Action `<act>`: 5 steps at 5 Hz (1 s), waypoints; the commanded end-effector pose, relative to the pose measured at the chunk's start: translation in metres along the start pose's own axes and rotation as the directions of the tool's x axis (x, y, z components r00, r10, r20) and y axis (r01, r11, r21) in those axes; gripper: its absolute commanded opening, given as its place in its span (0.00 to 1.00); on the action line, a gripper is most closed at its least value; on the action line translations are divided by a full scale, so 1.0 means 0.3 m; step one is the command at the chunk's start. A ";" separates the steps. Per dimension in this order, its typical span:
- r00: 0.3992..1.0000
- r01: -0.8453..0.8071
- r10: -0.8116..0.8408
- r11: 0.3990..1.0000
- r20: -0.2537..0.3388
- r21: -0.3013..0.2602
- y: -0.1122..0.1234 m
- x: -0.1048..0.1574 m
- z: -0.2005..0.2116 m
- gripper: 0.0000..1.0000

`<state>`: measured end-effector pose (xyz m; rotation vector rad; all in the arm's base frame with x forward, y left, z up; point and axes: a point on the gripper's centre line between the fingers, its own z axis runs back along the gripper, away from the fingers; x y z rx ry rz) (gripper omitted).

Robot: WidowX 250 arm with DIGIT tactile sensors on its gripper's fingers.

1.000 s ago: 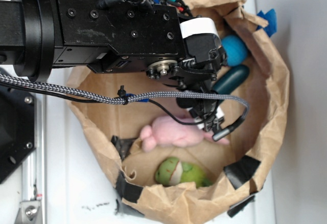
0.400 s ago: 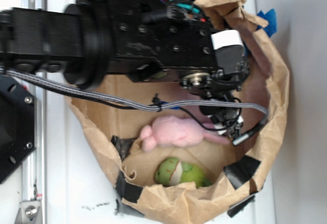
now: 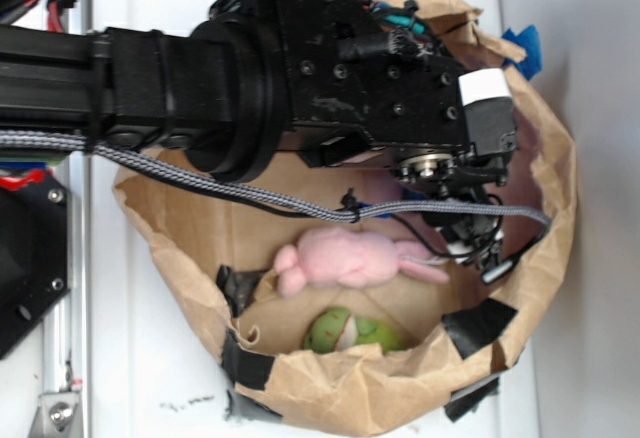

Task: Grab the plastic pickle.

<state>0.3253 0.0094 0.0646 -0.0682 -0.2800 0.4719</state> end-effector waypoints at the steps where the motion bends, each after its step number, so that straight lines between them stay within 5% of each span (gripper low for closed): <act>1: 1.000 0.004 -0.005 1.000 0.018 0.025 0.014 -0.014 -0.031 1.00; 5: 0.998 0.031 -0.028 0.997 -0.050 0.070 0.049 -0.053 -0.102 1.00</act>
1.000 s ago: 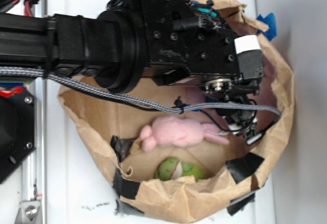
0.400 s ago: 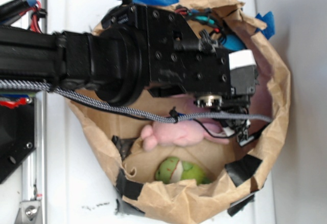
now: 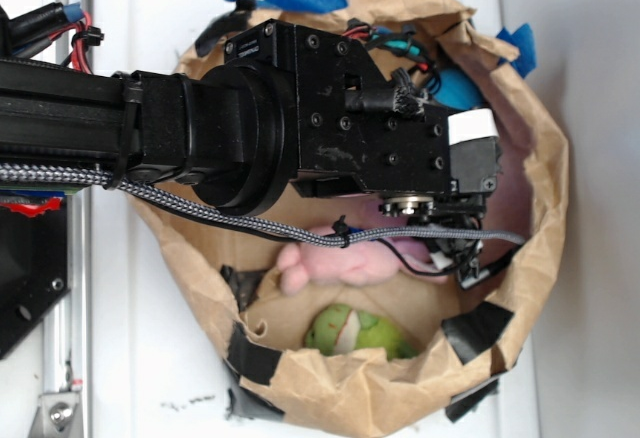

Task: Grab the plastic pickle.

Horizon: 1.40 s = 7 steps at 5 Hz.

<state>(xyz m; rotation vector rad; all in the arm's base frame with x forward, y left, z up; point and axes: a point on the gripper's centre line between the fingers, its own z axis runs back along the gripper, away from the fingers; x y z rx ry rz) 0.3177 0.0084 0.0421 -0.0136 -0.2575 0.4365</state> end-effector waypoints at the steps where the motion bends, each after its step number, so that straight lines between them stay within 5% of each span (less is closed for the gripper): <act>1: 0.998 0.050 -0.050 0.999 -0.028 0.002 0.016 -0.008 -0.002 1.00; 3: 0.998 0.050 -0.050 0.999 -0.028 0.002 0.016 -0.008 -0.002 1.00; 5: 0.990 -0.144 0.144 0.987 -0.008 -0.074 -0.001 -0.061 0.181 1.00; 7: 0.968 -0.243 0.245 0.969 0.060 -0.031 0.000 -0.072 0.172 1.00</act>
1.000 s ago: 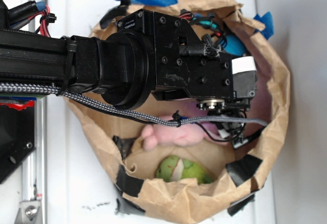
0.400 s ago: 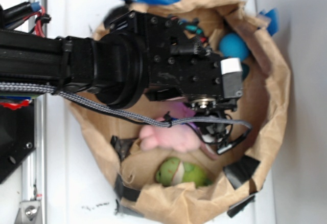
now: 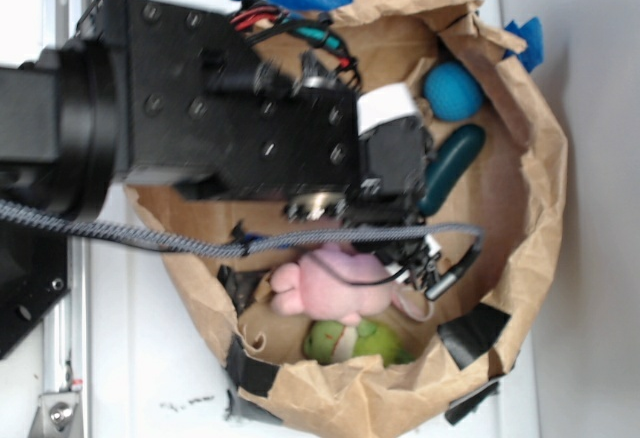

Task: Grab the plastic pickle.

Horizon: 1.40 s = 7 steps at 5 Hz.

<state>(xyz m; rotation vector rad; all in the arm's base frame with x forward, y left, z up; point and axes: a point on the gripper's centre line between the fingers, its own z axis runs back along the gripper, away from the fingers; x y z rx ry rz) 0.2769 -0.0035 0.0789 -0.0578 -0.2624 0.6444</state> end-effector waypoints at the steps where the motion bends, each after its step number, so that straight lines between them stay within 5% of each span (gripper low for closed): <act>1: 0.997 -0.041 0.041 0.999 0.072 -0.007 -0.023 0.050 -0.015 1.00; 7: 0.988 -0.101 0.100 0.995 0.116 0.001 -0.038 0.159 -0.149 1.00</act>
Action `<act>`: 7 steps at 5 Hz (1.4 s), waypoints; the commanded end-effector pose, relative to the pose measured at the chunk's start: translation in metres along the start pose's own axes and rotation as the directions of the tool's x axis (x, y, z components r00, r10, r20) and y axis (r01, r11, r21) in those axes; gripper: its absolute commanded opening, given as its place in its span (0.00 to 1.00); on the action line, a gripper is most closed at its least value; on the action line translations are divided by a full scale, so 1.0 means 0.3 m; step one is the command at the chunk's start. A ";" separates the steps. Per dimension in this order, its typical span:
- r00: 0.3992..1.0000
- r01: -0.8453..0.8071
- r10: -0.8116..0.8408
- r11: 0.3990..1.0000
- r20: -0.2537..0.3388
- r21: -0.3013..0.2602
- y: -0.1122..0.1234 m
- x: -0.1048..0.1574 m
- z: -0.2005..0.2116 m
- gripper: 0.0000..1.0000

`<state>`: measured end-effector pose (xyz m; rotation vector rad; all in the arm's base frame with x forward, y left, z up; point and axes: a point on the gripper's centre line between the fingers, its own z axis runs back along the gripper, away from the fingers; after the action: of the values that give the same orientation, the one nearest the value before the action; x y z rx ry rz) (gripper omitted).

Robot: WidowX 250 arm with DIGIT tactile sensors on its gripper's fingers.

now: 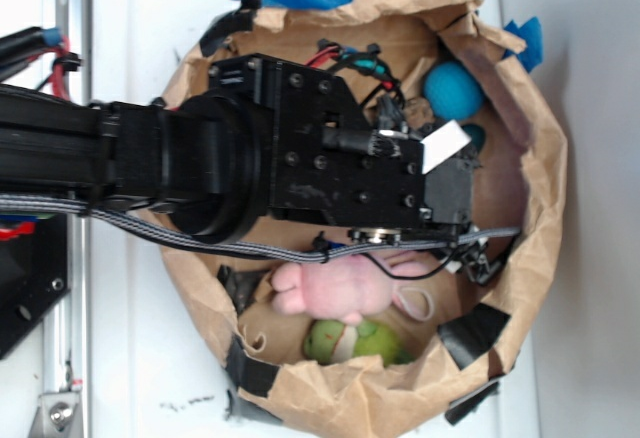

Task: Grab the plastic pickle.

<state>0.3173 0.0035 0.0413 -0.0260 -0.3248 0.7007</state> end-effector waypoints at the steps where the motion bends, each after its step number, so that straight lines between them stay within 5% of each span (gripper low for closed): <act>1: 0.997 -0.070 0.069 0.997 0.036 0.025 0.025 0.093 -0.035 1.00; 2: 0.996 -0.086 0.085 0.996 0.036 0.032 0.031 0.099 -0.040 0.85; 3: 0.996 -0.086 0.084 0.996 0.038 0.038 0.032 0.097 -0.044 0.00; 5: 0.999 -0.043 0.043 0.998 0.015 0.047 0.033 0.078 -0.031 0.00; 6: 0.981 0.170 -0.173 0.984 -0.086 -0.046 0.021 0.049 0.083 0.00; 7: 0.906 0.390 -0.398 0.917 -0.147 -0.080 0.026 0.030 0.242 0.00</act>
<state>0.2898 0.0033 0.0906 -0.0576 -0.1061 0.2773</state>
